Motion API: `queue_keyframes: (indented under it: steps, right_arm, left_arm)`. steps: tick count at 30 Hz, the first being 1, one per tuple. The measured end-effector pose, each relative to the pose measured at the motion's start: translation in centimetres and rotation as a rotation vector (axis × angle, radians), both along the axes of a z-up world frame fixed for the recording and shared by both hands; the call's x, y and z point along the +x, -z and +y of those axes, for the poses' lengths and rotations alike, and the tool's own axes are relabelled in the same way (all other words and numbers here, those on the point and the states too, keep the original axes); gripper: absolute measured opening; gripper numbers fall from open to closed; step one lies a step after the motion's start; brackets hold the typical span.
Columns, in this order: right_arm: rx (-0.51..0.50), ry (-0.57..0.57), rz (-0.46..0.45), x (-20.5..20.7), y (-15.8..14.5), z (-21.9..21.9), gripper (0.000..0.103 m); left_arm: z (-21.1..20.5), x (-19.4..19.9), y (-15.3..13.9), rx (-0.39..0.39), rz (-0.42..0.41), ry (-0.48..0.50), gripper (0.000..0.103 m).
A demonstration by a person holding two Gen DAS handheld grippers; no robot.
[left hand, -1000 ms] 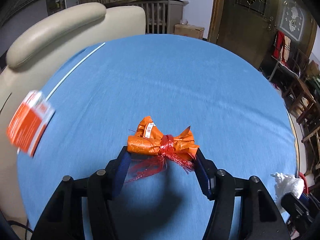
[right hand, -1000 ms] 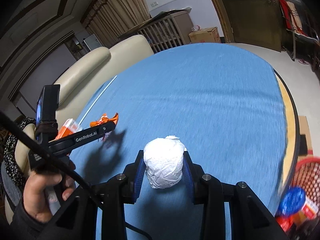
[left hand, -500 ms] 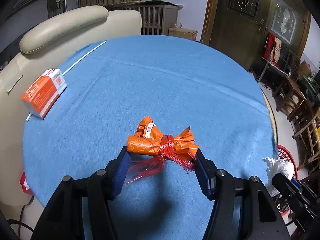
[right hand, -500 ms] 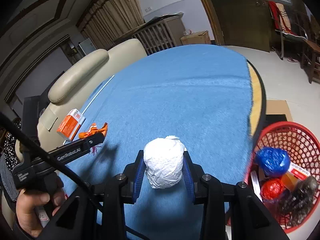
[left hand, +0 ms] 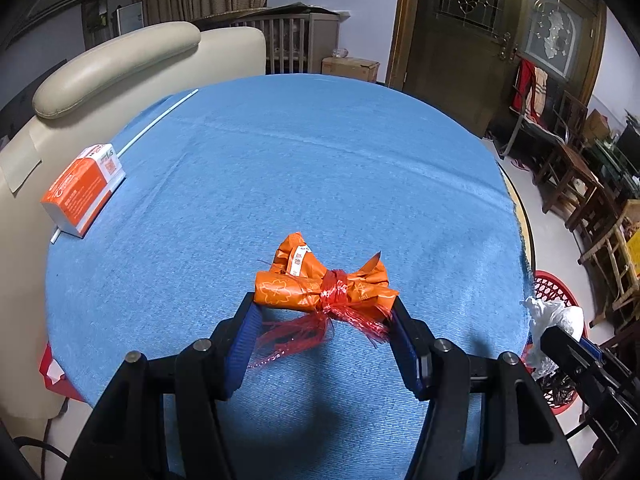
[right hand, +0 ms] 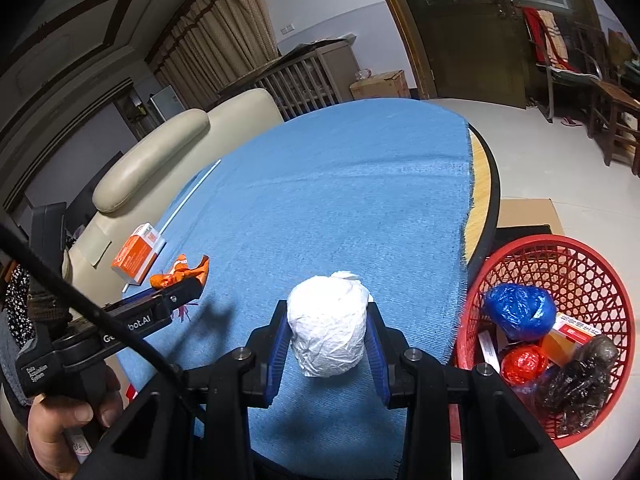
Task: Collect trash
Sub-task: 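Lift the wrapper and paper ball and carry them toward the red wastebasket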
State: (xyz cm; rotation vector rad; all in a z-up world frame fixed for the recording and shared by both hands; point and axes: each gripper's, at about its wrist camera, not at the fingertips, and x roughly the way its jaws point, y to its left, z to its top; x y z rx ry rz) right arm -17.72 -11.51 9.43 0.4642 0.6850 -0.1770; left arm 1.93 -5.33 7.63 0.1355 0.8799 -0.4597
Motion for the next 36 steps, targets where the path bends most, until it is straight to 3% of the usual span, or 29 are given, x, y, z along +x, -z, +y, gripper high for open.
queue_keyframes:
  steps: [36]
  right_arm:
    - [0.005, 0.062, -0.008, -3.6, -0.1, -2.1, 0.038]
  left_arm:
    - [0.8, 0.2, -0.3, 0.009, -0.026, 0.083, 0.063]
